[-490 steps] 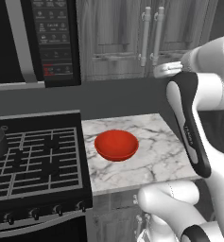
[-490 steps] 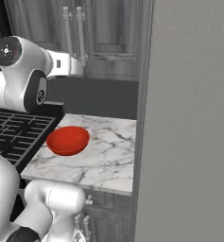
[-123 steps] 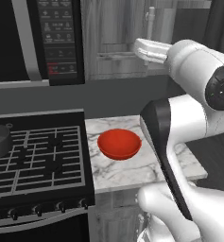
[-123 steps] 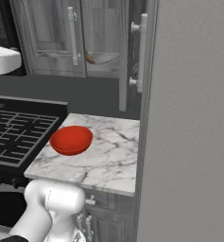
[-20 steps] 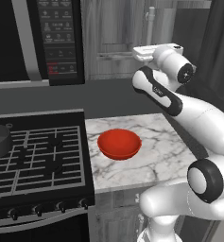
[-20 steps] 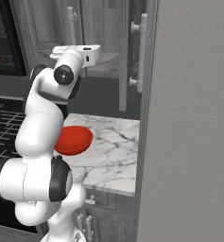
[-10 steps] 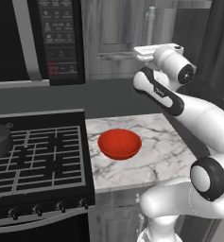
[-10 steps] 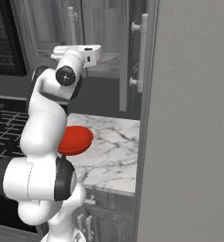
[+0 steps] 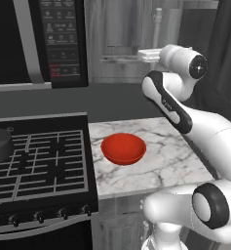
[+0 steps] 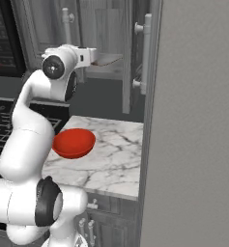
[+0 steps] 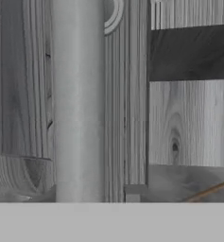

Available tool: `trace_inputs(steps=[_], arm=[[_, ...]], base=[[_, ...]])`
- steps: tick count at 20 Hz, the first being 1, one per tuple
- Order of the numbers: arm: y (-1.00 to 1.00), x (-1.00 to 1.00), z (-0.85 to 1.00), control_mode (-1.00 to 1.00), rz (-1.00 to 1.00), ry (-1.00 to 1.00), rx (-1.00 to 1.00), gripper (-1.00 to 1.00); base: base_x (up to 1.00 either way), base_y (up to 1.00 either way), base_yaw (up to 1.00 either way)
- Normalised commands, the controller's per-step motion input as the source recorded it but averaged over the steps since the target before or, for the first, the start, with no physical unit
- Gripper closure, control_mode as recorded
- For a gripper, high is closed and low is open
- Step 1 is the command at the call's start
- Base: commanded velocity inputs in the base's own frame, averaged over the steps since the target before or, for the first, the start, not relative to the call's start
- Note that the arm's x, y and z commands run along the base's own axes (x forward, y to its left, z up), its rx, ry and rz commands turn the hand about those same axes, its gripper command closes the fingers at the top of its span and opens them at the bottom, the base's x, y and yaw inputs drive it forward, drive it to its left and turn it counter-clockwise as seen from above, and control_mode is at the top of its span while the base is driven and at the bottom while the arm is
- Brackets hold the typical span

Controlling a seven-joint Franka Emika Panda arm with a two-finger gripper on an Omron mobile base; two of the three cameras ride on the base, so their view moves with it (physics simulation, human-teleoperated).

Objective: Open the cabinet and move the ladle to the pot. Then close the cabinet.

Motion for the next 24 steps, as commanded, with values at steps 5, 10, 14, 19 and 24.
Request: trace_inputs(steps=[5,10,14,19,24], arm=[[0.54,-1.00,0.20,-1.00,-0.09,0.18,0.00,1.00],[0.95,-1.00,0.00,-1.00,-0.21,0.00,0.00,1.00],[1.00,-1.00,0.00,-1.00,-0.29,-0.06,0.00,1.00],[1.00,-1.00,0.00,-1.00,-0.36,-0.09,0.00,1.00],[0.91,-0.96,0.13,-1.00,-0.34,-0.01,0.00,1.00]], base=[[0.00,0.00,0.00],[0.00,0.00,0.00],[0.00,0.00,0.00],[0.00,0.00,0.00],[0.00,0.00,0.00]])
